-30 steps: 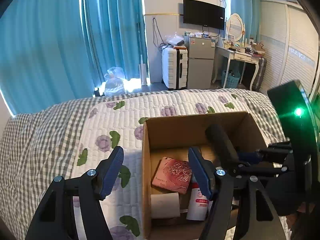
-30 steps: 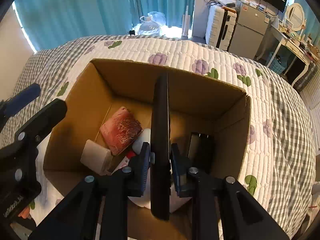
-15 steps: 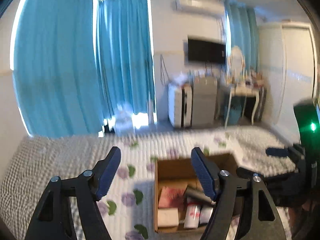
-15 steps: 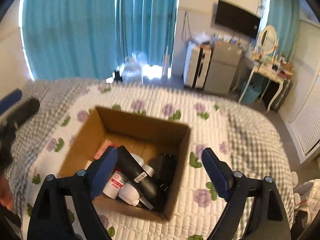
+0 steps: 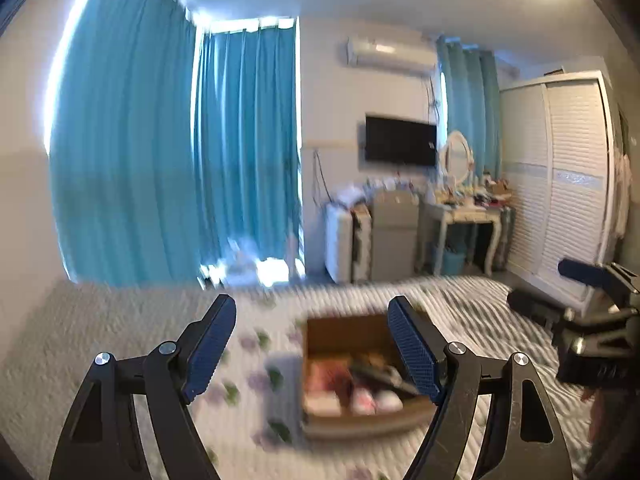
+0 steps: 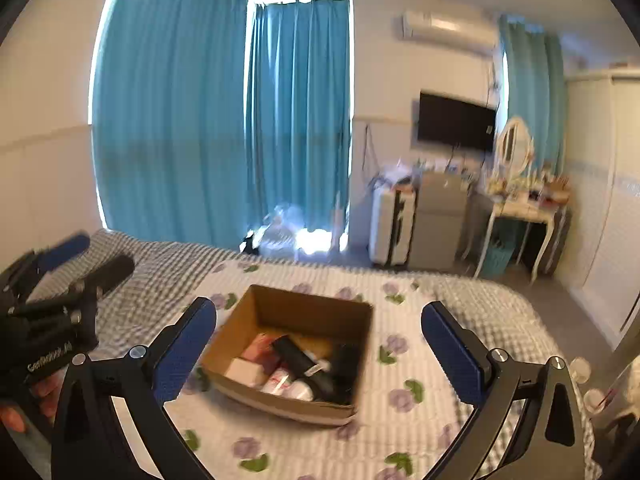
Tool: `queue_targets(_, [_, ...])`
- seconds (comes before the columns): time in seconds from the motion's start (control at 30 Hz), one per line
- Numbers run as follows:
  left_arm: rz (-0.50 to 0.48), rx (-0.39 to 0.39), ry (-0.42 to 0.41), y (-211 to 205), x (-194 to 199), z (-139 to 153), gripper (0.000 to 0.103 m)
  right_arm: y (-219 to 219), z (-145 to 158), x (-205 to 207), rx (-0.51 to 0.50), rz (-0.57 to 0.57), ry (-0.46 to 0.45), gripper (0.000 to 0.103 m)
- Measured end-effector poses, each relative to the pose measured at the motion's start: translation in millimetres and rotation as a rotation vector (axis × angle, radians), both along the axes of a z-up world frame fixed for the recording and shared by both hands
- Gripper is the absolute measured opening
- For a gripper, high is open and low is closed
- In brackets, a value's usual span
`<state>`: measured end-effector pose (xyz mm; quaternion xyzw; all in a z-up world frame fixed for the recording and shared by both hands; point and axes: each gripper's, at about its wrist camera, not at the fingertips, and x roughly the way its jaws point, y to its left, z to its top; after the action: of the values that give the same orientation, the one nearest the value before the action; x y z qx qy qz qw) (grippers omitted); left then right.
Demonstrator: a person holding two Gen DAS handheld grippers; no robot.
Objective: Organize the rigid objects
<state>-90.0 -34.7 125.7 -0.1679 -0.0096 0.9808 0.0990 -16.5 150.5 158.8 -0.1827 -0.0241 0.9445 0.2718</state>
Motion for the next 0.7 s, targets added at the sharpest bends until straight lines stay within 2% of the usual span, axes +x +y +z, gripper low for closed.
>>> queue_targets(0.07, [-0.003, 0.005, -0.043, 0.2, -0.3, -23.7, 0.081, 2.8, -15.5, 7.4, -0.008, -0.008, 0.018, 0.103])
queue_targets(0.23, [0.004, -0.058, -0.050, 10.0, 7.2, -61.8, 0.081, 18.2, -53.0, 19.9, -0.037, -0.069, 0.016, 0.103])
queue_targets(0.33, [0.000, -0.074, -0.051, 13.1, 9.5, -67.2, 0.081, 18.1, -69.7, 27.5, -0.019, -0.084, 0.014, 0.103])
queue_targets(0.47, [-0.005, -0.059, -0.034, 11.2, 10.2, -65.5, 0.081, 20.5, -89.3, 27.8, -0.047, -0.093, -0.015, 0.103])
queue_targets(0.6, [-0.008, -0.037, -0.049, 7.6, 11.4, -68.0, 0.081, 18.6, -95.5, 26.8, -0.053, -0.085, -0.035, 0.103])
queue_targets(0.7, [-0.010, -0.050, -0.060, 8.5, 12.5, -72.2, 0.081, 15.2, -98.5, 25.8, -0.048, -0.073, -0.053, 0.103])
